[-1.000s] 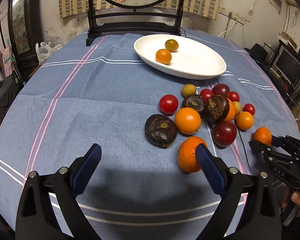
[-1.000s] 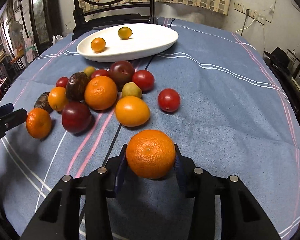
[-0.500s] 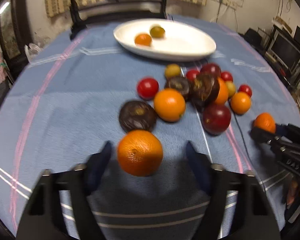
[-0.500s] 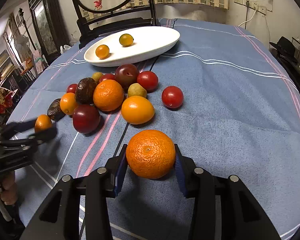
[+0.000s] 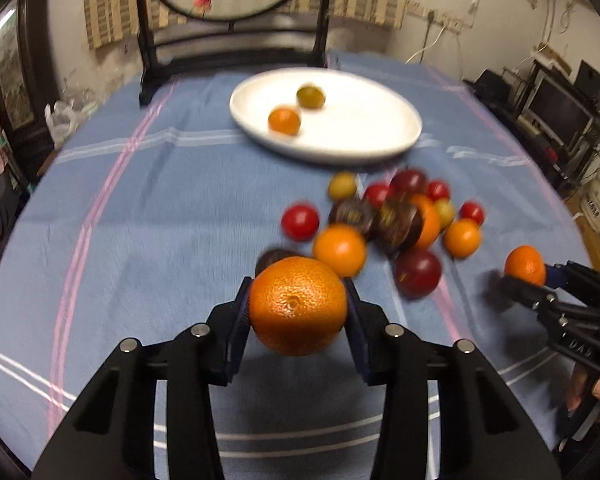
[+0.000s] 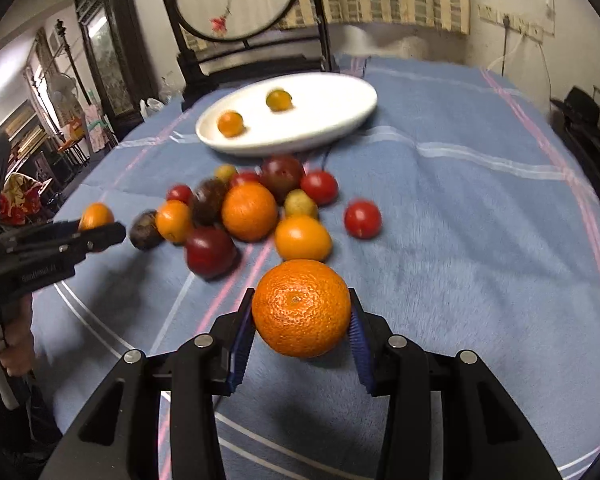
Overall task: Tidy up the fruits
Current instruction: 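Carry both tangerines onto the white plate and release them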
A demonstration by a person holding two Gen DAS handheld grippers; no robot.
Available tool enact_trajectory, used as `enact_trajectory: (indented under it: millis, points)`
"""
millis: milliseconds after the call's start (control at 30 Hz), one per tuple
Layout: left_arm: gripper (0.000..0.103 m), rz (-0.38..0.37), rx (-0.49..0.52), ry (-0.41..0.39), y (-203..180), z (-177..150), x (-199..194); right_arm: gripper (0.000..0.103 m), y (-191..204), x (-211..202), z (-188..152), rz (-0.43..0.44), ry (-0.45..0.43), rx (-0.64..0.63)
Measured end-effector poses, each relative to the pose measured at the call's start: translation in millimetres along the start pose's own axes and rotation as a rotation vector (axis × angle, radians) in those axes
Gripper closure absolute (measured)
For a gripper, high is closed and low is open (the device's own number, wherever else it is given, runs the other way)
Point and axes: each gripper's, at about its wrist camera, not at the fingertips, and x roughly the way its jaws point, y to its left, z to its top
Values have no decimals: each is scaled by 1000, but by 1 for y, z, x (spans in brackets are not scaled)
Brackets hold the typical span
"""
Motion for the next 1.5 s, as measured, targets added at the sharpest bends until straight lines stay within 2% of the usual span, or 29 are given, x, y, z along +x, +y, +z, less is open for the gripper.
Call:
enact_trajectory:
  millis: [200,367,533,667,900,1067,1100,1167,1200,1267,1400,1500]
  points:
    - [61,-20,20,-63,-5,43,-11,59,20,-25,37,21,-88,-83]
    - [61,-26,30,-106,-9,73,-9,59,34,-22,77,17,-138,-142]
    - [61,-3,-2,-77,-2,109,27,59,35,11,115,19,-131,-157]
    - [61,-57,-42,-9,0,129,66,59,25,58,139,-2,-75,-130]
    - [61,-77,-62,100,-7,143,127,59,10,108,157,-37,-15,-136]
    - [60,-72,-41,88,-14,151,139,58,0,121,160,-44,-2,-132]
    - [58,-81,-46,95,-15,152,140,58,-3,123,161,-37,7,-124]
    - [29,-127,-72,100,-13,153,139,57,-6,124,160,-9,18,-114]
    - [25,-114,-85,78,-14,153,134,57,-6,122,159,-8,12,-113]
    - [25,-107,-76,29,-16,153,122,52,-5,118,158,-9,-3,-114]
    - [25,-110,-67,16,-15,151,106,49,-2,101,152,-8,-27,-118]
    - [20,-103,-59,4,-12,142,91,47,0,86,142,-12,-38,-126]
